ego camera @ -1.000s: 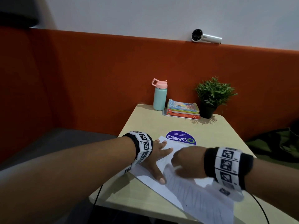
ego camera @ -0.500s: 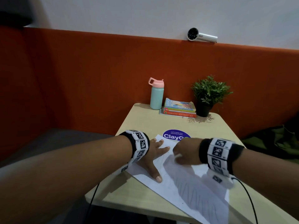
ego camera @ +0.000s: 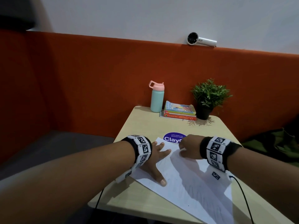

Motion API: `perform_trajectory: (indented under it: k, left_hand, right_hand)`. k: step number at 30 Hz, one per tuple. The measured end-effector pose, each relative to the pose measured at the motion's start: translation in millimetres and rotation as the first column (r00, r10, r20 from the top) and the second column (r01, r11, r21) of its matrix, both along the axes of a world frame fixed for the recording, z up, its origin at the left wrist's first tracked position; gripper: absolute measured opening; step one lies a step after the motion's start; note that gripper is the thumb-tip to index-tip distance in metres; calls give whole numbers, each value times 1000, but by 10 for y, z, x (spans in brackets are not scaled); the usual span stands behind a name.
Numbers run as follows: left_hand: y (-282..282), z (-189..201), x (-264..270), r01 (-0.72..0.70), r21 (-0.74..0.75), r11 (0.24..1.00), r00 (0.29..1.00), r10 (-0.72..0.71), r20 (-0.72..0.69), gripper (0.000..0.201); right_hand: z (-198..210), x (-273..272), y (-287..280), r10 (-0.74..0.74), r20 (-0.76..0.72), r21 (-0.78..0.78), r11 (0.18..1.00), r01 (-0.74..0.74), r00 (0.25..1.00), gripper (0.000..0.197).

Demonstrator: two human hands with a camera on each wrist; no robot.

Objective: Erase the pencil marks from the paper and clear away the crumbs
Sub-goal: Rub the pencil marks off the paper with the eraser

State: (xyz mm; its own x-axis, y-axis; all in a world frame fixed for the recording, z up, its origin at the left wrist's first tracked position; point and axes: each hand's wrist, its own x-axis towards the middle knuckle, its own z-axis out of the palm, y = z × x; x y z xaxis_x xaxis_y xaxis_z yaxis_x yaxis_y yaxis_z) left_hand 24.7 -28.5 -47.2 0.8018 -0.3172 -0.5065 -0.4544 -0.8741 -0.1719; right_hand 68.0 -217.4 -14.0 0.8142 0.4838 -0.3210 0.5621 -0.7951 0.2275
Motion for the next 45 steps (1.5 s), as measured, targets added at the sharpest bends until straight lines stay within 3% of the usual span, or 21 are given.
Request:
perform_trajectory:
  k: [11, 15, 18, 20, 24, 29, 34, 39, 43, 45]
  left_hand:
    - [-14, 81, -3, 40, 1, 999, 999, -40, 17, 123]
    - [-36, 64, 46, 47, 23, 999, 999, -48, 10, 125]
    - [-40, 59, 55, 58, 31, 998, 998, -59, 21, 125]
    - [-35, 55, 57, 53, 25, 998, 998, -54, 18, 126]
    - [-31, 62, 70, 43, 29, 999, 999, -43, 2, 126]
    - [-29, 66, 39, 44, 15, 999, 999, -44, 12, 125]
    - [-34, 100, 19, 37, 6, 999, 999, -37, -3, 124]
    - [-34, 90, 13, 33, 6, 999, 999, -33, -1, 125]
    - [-35, 108, 19, 35, 3, 999, 999, -35, -12, 124]
    - [-45, 106, 14, 35, 4, 999, 999, -35, -14, 124]
  right_hand:
    - [63, 26, -254, -35, -4, -60, 998, 35, 999, 34]
    - [8, -243, -87, 86, -10, -21, 996, -86, 996, 29]
    - [-71, -548, 27, 234, -135, 62, 972, -227, 963, 27]
    - [-12, -511, 15, 240, -164, 61, 971, -233, 957, 28]
    - [119, -191, -69, 147, -28, -28, 989, -147, 989, 31]
    - [-49, -574, -14, 298, -143, 7, 954, -301, 944, 29]
    - [68, -245, -115, 172, -34, -31, 984, -173, 984, 34]
    - [-28, -619, -27, 300, -164, 20, 953, -301, 940, 30]
    - [123, -242, -135, 126, -48, -30, 991, -127, 991, 36]
    - [95, -246, -147, 124, -40, -45, 991, -126, 992, 34]
